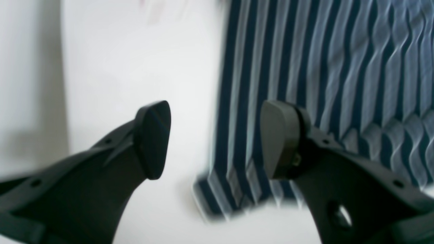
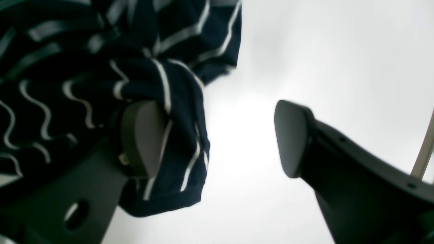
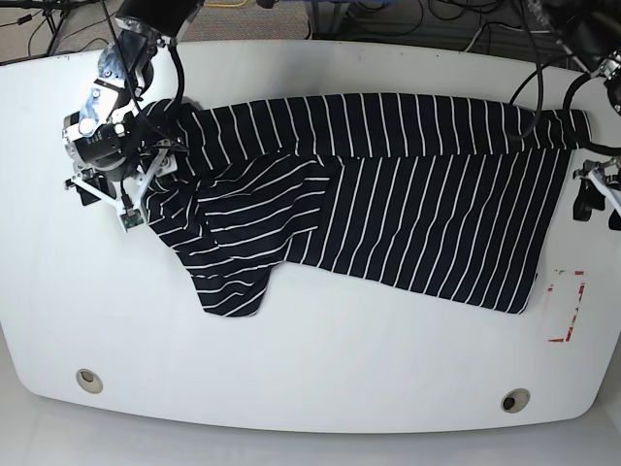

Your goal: Layout the t-shirt on the table in an organized manner, then fold the t-shirt properly

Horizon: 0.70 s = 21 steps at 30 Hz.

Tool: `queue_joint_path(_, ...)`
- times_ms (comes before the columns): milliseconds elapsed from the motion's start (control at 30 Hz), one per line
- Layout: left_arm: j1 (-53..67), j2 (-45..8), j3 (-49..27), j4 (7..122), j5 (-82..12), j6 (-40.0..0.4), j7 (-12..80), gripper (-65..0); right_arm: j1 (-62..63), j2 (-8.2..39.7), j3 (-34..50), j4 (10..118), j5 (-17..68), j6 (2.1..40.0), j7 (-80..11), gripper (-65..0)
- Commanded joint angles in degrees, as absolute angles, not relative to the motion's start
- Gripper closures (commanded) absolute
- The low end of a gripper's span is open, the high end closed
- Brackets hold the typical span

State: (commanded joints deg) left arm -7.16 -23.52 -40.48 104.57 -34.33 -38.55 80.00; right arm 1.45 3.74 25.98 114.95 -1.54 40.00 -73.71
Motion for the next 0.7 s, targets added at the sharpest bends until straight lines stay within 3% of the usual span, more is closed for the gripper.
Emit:
queue_joint_path(367,-11.4,-18.6,-26.3,104.6,-14.2,-34.9,64.8,-39.2,7.1,2.5,26.1,113.8,-1.5,40.0,-74.1,-47.4)
queue_joint_path(700,-11.4,-14.5,-25.0,99.9,-7.8,-34.9,60.1,-39.2,10.0,-0.6,26.1,106.6,-1.8,40.0,-67.1,-47.4)
